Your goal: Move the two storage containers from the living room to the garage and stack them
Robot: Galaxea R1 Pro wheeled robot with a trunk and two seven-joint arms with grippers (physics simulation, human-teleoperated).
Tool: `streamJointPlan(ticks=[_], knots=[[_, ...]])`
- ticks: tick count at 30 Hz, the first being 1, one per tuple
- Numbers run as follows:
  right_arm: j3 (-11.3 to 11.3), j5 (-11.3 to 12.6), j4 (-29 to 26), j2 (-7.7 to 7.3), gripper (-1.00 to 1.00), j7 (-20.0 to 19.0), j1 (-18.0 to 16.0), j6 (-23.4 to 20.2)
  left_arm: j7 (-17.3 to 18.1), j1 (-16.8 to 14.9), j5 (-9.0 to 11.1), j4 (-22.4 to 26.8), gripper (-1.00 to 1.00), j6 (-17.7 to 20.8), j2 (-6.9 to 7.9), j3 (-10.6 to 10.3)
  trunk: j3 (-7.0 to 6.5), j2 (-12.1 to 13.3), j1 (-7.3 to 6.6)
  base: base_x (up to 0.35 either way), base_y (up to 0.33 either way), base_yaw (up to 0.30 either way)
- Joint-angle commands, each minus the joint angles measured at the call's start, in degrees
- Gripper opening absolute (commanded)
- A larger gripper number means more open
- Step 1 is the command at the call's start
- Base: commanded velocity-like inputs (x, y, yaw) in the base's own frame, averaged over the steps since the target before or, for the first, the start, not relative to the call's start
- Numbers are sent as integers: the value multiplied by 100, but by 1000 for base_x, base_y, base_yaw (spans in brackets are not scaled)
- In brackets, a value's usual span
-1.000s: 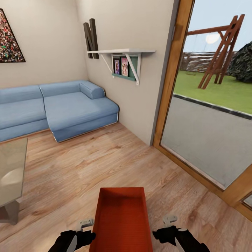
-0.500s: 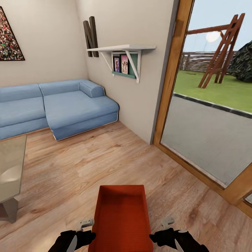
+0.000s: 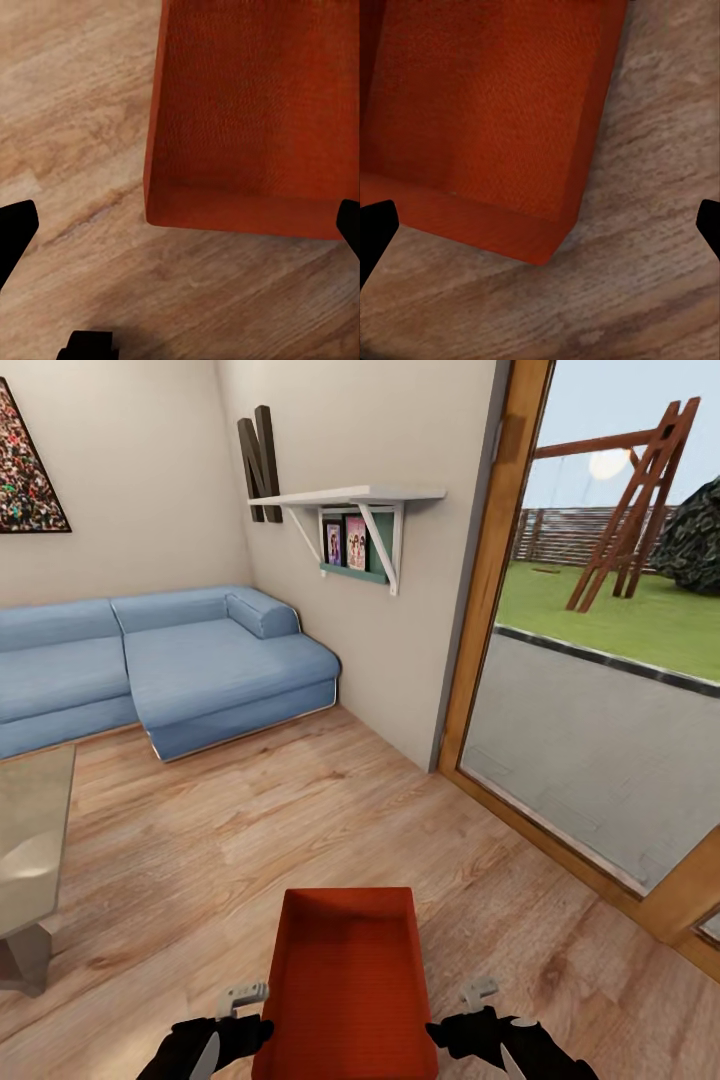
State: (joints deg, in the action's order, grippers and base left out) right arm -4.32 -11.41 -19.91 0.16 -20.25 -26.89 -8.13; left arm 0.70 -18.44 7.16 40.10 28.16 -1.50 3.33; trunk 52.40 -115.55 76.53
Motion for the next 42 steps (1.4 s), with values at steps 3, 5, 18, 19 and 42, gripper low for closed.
streamJointPlan(ticks=[3,5,18,19,42], knots=[[-56,-14,-13,5,100,-42,0,-25,9,-1,40,7,100,-66,-7,28,5,-2,-1,0,0,0],[-61,147,-14,9,100,-16,0,-23,9,-1,37,9,100,-107,5,28,5,-2,-1,0,0,0],[-41,888,-13,11,100,67,0,-22,0,-1,33,7,100,-135,-7,28,5,-2,-1,0,0,0],[-42,890,-15,11,100,71,0,-22,0,-1,32,7,100,-135,-7,28,5,-2,-1,0,0,0],[-11,875,-22,11,100,575,0,22,-2,-1,31,7,100,-135,11,28,5,-2,-1,0,0,0]])
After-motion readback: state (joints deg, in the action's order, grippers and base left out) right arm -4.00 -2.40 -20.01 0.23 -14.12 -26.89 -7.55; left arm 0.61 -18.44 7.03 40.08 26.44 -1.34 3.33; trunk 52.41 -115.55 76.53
